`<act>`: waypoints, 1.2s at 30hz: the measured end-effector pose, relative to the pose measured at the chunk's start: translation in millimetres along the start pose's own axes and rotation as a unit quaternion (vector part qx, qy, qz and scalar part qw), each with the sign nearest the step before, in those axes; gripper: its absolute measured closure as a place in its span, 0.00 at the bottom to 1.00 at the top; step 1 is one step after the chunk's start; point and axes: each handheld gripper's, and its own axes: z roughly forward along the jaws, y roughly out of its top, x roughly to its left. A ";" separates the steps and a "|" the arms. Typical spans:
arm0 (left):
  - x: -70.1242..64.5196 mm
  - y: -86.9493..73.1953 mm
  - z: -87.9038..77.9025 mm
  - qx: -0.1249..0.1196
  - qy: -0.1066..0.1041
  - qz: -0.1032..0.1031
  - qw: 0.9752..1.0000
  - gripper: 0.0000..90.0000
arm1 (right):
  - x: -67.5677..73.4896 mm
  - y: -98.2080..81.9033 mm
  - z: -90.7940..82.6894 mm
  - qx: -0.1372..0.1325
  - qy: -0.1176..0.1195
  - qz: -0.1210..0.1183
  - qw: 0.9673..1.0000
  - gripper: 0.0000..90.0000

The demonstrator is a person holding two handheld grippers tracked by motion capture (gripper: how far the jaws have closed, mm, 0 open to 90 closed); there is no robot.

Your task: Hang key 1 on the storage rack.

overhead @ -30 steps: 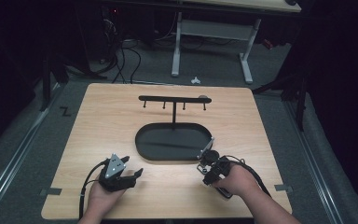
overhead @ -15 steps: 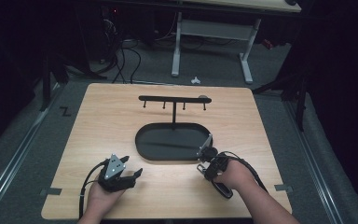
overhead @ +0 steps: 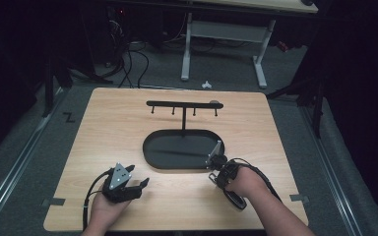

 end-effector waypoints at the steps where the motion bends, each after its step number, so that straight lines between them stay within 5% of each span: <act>1: 0.1 -0.3 0.2 -0.001 0.001 0.000 1.000 0.33 | 0.3 -0.1 0.3 -0.002 0.001 0.001 1.000 0.88; 23: -2.3 -0.3 1.0 0.001 -0.006 0.006 1.000 0.33 | 8.2 -4.4 -1.2 -0.006 -0.004 -0.017 1.000 0.89; 36: -3.6 0.0 1.2 0.000 -0.009 0.009 1.000 0.33 | 6.6 -16.4 -40.7 -0.032 -0.005 -0.010 0.999 0.89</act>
